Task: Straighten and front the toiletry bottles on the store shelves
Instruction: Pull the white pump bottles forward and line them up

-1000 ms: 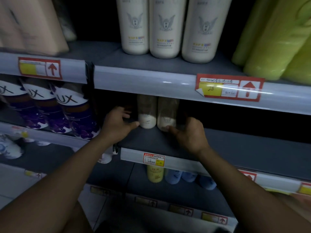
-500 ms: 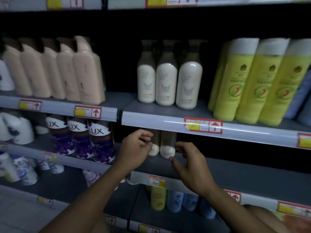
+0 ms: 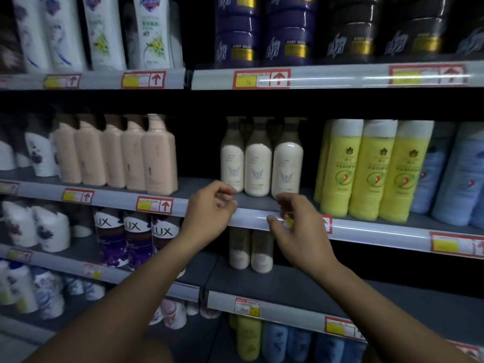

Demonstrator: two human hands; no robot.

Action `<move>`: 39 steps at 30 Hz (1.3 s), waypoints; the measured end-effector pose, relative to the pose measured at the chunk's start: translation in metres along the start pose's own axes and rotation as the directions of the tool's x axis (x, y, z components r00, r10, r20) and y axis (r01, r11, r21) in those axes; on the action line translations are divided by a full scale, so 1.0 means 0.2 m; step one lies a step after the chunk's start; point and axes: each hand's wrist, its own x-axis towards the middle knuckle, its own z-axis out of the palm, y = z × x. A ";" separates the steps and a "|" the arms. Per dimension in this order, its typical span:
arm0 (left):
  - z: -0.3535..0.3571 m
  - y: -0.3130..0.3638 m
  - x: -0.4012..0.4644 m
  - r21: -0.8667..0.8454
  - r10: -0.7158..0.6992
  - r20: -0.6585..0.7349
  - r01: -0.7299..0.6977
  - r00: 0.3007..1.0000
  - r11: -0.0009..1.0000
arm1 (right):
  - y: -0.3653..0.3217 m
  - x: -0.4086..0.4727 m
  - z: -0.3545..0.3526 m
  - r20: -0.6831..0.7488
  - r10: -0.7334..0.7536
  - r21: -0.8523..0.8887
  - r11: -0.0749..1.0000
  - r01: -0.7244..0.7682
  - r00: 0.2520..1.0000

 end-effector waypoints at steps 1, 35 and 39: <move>0.00 0.00 0.02 0.005 0.005 -0.008 -0.005 1.000 1.000 | 0.00 0.02 -0.01 0.000 0.012 -0.012 1.000 -0.012 1.000; 0.19 -0.31 0.69 -0.063 -0.141 -0.003 0.140 0.990 0.988 | 0.25 0.60 0.16 -0.052 0.370 -0.089 0.923 -0.373 0.928; 0.18 -0.30 0.68 -0.055 -0.150 -0.019 0.148 0.989 0.987 | 0.23 0.59 0.14 -0.062 0.372 -0.081 0.923 -0.376 0.926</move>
